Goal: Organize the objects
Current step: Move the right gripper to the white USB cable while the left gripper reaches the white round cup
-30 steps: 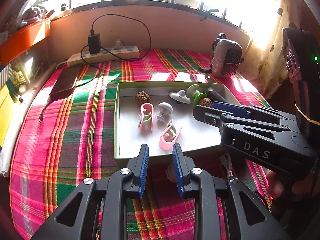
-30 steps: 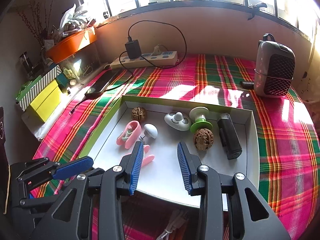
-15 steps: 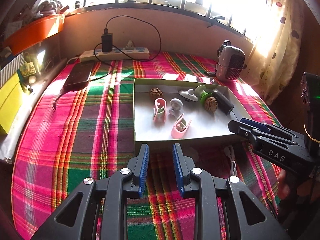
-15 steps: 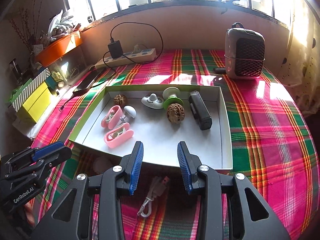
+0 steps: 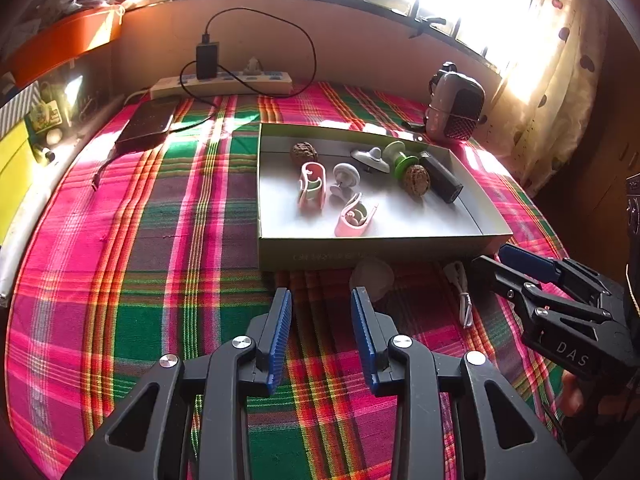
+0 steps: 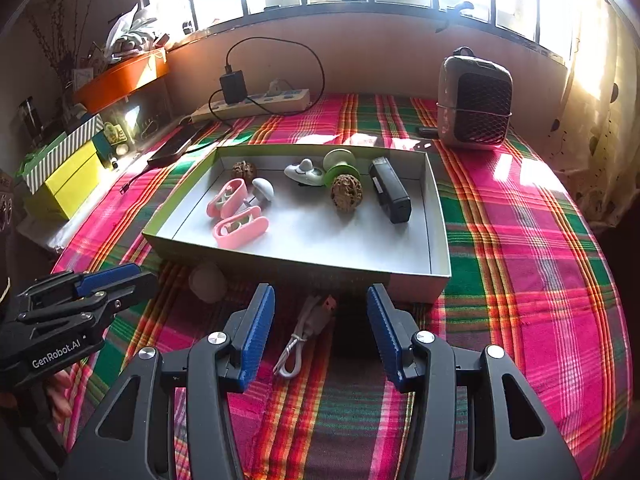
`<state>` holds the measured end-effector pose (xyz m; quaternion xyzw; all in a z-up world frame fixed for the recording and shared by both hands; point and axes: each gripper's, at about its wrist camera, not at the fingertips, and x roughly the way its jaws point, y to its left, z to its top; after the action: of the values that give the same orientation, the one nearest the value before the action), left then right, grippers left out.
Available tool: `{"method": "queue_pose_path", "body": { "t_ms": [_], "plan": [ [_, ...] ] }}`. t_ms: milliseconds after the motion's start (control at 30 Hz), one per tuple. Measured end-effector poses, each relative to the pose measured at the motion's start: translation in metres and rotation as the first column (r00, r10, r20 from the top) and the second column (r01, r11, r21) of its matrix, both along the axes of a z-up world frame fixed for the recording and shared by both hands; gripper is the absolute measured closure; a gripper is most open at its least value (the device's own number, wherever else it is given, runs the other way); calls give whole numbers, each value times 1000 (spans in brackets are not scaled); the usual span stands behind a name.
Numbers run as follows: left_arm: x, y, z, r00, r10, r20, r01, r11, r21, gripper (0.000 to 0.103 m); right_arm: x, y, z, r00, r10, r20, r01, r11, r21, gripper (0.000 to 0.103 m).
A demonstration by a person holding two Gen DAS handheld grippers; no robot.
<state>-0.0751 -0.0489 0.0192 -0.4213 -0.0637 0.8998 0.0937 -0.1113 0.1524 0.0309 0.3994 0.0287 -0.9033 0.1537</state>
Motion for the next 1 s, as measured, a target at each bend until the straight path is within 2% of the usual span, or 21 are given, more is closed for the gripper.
{"method": "queue_pose_path", "body": {
  "t_ms": [400, 567, 933, 967, 1000],
  "plan": [
    [3, -3, -4, 1000, -22, 21, 21, 1000, 4, 74, -4, -10, -28, 996, -40, 81, 35, 998, 55, 53],
    [0, -2, -7, 999, -31, 33, 31, 999, 13, 74, -4, -14, -29, 997, -47, 60, 41, 994, 99, 53],
    [-10, 12, -8, 996, -81, 46, 80, 997, 22, 72, -2, -8, -29, 998, -29, 54, 24, 996, 85, 54],
    [-11, 14, -9, 995, -82, 48, 81, 996, 21, 70, -2, -7, -29, 998, -28, 55, 24, 996, 81, 56],
    [-12, 15, -9, 995, -86, 49, 85, 996, 20, 69, -2, -7, -29, 998, -28, 54, 23, 996, 81, 62]
  ]
}}
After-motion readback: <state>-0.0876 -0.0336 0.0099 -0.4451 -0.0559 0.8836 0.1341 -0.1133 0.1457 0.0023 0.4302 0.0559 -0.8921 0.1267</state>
